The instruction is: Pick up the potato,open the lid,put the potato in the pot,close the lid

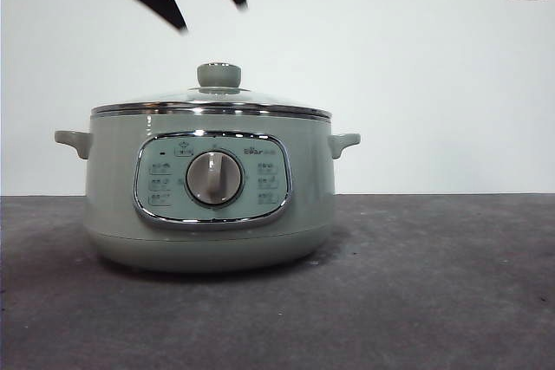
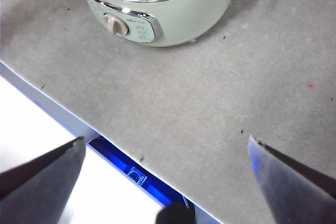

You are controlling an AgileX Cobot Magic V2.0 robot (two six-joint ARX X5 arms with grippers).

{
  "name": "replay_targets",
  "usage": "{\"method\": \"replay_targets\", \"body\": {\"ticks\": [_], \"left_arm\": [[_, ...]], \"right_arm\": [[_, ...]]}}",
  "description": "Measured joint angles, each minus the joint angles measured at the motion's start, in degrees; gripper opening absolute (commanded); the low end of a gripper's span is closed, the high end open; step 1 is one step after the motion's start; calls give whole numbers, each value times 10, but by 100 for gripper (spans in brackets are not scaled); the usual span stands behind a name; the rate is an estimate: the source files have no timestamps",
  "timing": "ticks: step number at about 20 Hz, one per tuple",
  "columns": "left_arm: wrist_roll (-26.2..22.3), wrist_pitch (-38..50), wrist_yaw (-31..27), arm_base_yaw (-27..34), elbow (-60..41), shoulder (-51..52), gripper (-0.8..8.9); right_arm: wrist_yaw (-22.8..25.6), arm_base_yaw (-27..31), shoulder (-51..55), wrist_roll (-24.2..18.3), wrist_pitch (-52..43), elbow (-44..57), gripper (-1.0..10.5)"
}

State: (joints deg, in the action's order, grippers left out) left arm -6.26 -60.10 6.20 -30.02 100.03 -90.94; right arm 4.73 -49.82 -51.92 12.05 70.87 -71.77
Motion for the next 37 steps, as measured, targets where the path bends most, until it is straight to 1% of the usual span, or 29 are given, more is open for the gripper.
{"method": "replay_targets", "body": {"ticks": [2,6,11,12,13,14,15,16,18,22,24,26,31,32,33,35,37], "left_arm": [[5,-40,0,0,0,41,606],[10,-151,0,0,0,110,605],[11,-156,0,0,0,151,596],[13,-156,0,0,0,150,561],[14,-156,0,0,0,150,376],[13,-156,0,0,0,149,-51],[11,-156,0,0,0,149,2],[8,-156,0,0,0,149,-8],[6,-156,0,0,0,149,-2],[7,-154,0,0,0,149,-3],[7,-144,0,0,0,149,-3],[9,-125,0,0,0,148,-3],[9,-55,0,2,0,145,-3],[7,-39,-5,13,0,144,-3],[-7,-30,-17,23,0,144,-3],[-37,-45,-29,38,-5,148,-3],[-38,-24,-26,64,-59,181,-3]], "right_arm": [[0,0,0,0,0,0,666],[0,0,0,0,0,0,665],[0,0,0,0,0,0,661],[0,0,0,0,0,0,661],[0,0,0,0,0,0,611],[0,0,0,0,0,0,155],[0,0,0,0,2,0,35],[4,0,0,0,3,0,-31],[14,0,0,0,-2,0,2],[15,0,0,0,-2,0,2],[26,0,0,0,-2,0,2],[36,0,0,0,-2,0,1],[38,0,0,0,-2,0,2],[38,0,0,0,-2,0,1],[38,0,0,0,-2,0,2],[38,0,0,0,-2,0,1],[38,0,-1,0,-2,0,2]]}}
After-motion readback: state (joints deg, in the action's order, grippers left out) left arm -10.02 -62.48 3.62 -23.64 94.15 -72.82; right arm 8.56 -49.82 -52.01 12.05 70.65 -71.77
